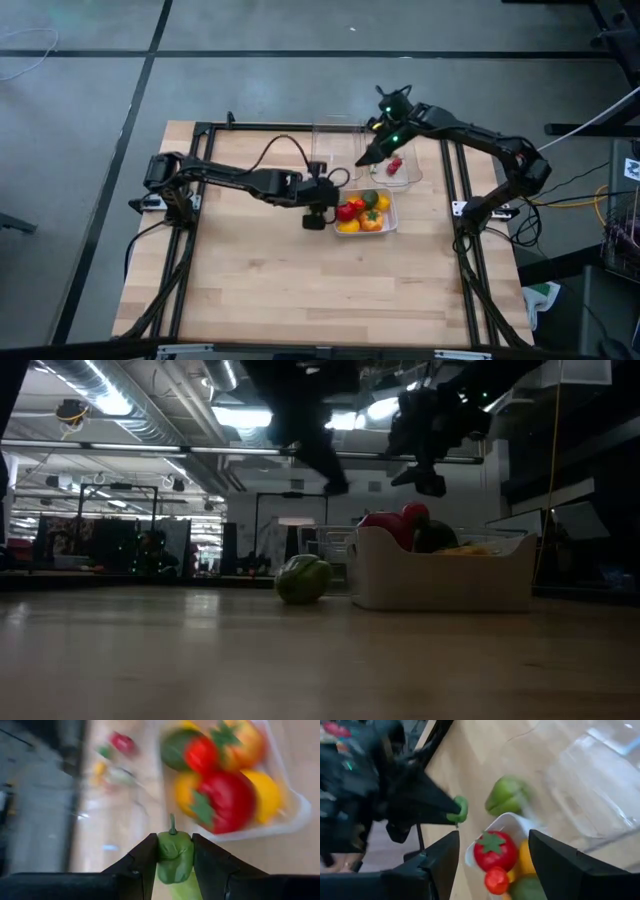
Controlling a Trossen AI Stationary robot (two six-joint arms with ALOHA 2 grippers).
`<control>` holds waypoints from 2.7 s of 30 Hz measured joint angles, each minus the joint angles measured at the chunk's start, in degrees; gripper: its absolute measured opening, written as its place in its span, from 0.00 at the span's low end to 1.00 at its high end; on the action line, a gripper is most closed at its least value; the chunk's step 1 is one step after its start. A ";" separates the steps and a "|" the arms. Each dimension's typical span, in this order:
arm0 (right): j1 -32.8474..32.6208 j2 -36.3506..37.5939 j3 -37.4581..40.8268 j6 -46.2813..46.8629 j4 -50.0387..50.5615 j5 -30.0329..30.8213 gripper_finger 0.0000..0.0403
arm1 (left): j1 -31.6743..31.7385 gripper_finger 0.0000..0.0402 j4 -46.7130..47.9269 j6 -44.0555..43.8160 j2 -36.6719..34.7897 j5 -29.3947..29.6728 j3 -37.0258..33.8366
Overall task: Sort produce into baskets
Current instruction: Put the green bell pepper into the right transparent bin
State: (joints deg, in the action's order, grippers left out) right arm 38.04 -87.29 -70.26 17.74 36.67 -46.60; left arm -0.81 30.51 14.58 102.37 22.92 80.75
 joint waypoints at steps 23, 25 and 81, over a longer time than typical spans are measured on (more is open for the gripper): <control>-17.21 0.00 0.04 3.10 -8.34 22.23 0.59 | 5.44 0.28 -4.22 -2.66 -0.02 1.64 2.10; -17.18 0.00 0.04 3.08 -8.36 22.50 0.59 | 5.31 0.28 -4.23 -2.68 -0.02 1.64 2.10; -17.07 0.00 0.07 4.68 -8.16 17.48 0.03 | 2.81 0.28 -7.03 -2.78 -0.02 1.55 2.06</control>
State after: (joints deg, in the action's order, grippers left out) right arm 20.97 -87.29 -70.19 22.42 28.51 -29.12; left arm 2.00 23.49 11.80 102.35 24.47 82.81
